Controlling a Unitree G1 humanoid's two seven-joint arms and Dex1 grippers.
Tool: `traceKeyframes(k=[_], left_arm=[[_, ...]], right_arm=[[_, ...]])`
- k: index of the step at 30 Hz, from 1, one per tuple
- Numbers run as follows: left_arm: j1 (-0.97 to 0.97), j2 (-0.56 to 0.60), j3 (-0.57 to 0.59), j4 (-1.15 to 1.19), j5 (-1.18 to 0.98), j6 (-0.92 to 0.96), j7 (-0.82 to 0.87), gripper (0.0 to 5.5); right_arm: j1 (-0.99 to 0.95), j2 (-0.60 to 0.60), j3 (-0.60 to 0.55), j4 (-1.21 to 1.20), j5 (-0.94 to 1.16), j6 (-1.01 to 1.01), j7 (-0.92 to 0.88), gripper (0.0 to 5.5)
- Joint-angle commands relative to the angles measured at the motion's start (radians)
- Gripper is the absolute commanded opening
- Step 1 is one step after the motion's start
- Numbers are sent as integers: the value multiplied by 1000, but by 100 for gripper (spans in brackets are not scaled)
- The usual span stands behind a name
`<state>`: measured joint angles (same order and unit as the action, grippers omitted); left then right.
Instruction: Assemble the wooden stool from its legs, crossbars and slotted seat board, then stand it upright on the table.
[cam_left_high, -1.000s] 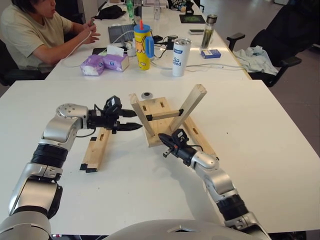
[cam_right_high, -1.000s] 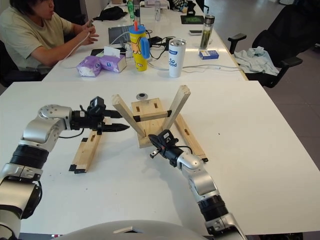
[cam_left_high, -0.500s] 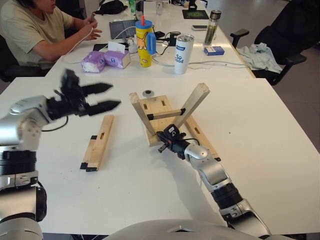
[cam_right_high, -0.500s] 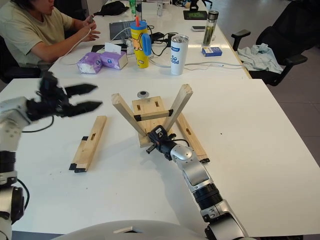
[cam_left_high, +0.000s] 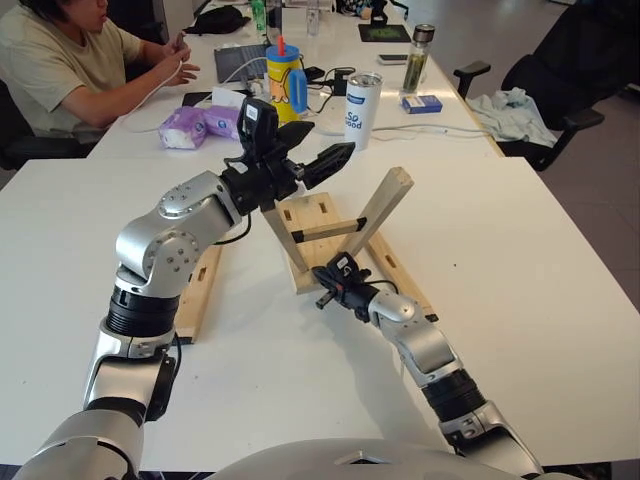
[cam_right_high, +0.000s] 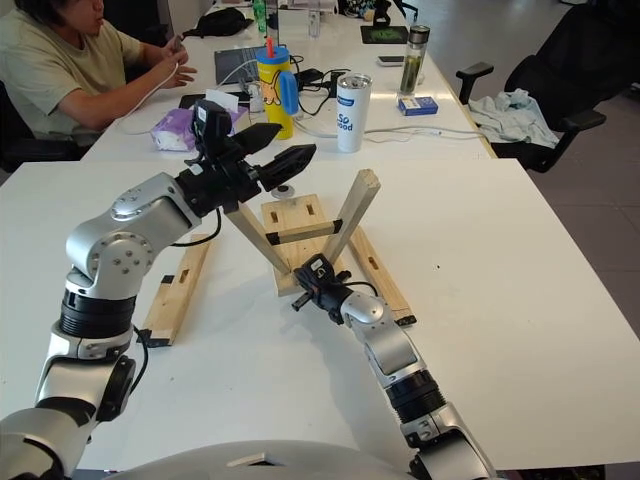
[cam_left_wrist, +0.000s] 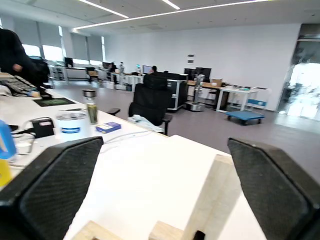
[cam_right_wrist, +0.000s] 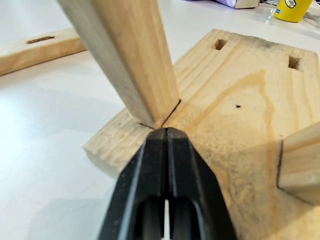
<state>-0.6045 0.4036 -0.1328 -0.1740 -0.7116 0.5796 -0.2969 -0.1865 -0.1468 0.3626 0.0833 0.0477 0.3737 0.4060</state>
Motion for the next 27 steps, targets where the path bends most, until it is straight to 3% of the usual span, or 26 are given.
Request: traceKeyframes(k=[1,5,7,9,12,15,19,23,27], left_arm=[[-98,-29,142,34,60,-63,93,459],[-318,-106,335,-180,-194,-126,151,459],[-300,-91,327,-222,-227,-52,177,459],[-157,-64,246,-208,-186,88,227,459],[188,-11,-5,-117,-32,256,278,459],[361,-14,-164,-53,109,231,283,459],[213,-48,-116,-88,237,73,286,459],[139,-131,58,-190,226,-79,312,459],[84,-150,151,-305,108,-131,213,459]], right_arm=[[93,-42,15,112,-40,122,-8,0],[97,-39,18,131,-41,113,-5,0],[98,-37,17,134,-40,112,-7,0],[97,-34,19,135,-39,112,-7,0],[88,-32,28,130,-41,119,-1,0],[72,-32,30,128,-41,126,5,0],[73,-33,23,116,-35,130,6,0],[77,-33,15,101,-26,71,19,0],[99,16,-93,-18,91,-103,44,0]])
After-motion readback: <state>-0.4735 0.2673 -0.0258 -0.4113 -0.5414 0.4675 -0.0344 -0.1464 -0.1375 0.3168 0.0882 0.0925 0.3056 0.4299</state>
